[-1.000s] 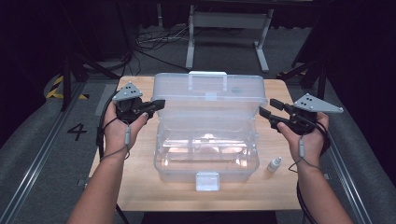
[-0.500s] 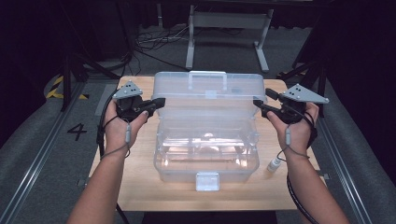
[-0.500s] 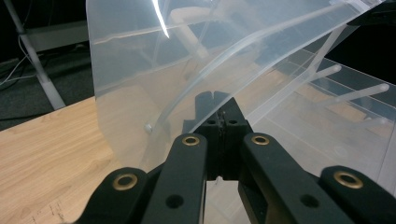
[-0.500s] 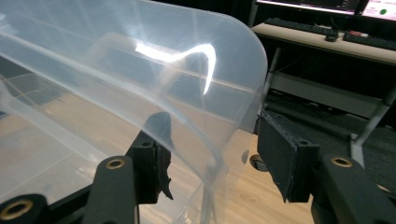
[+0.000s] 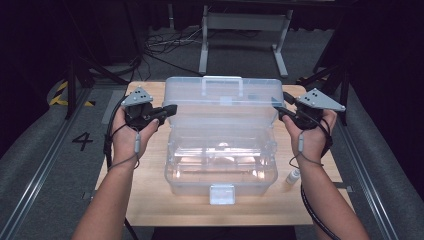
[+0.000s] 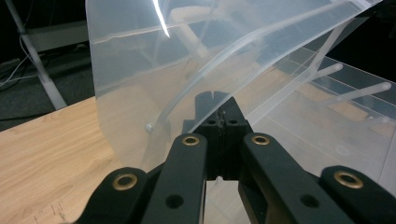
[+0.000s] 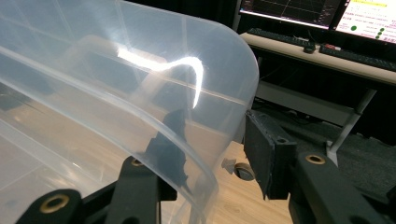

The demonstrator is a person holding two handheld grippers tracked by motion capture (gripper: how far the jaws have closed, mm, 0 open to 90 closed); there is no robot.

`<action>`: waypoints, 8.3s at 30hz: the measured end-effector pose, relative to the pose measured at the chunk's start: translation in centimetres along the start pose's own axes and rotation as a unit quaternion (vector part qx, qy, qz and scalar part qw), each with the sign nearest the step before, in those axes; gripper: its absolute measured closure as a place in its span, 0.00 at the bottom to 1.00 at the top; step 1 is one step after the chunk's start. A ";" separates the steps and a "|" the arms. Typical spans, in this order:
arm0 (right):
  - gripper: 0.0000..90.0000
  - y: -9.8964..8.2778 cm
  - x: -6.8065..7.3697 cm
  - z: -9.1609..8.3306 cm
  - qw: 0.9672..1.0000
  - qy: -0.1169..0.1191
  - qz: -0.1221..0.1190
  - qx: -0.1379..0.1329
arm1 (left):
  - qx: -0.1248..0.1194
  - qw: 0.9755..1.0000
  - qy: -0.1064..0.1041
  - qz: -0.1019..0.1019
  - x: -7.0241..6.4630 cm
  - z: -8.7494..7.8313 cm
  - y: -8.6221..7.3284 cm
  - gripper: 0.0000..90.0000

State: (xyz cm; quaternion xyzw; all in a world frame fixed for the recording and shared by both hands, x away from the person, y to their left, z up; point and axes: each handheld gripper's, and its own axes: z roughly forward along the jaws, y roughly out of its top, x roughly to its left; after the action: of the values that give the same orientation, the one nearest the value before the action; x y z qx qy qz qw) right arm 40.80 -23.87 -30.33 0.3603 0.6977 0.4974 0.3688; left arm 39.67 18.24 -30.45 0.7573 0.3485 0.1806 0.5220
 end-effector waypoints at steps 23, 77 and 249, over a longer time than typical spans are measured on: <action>0.81 -0.2 -0.4 -0.2 1.000 -0.010 0.007 0.006 | 0.003 1.000 -0.007 -0.003 -0.2 -1.4 -0.8 0.97; 0.80 1.2 -3.0 2.2 0.996 0.037 0.058 0.048 | 0.106 0.981 -0.158 0.046 -2.7 -2.9 -11.5 0.95; 0.93 -4.2 -9.1 16.6 0.988 0.066 0.132 0.041 | 0.103 0.980 -0.166 0.036 -2.9 -1.2 -13.4 1.00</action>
State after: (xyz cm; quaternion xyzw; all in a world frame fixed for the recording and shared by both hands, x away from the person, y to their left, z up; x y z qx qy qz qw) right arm 59.02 -25.74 -36.86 0.4302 0.6870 0.5351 0.2378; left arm 32.34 19.82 -41.98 0.8386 0.2459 0.0338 0.4848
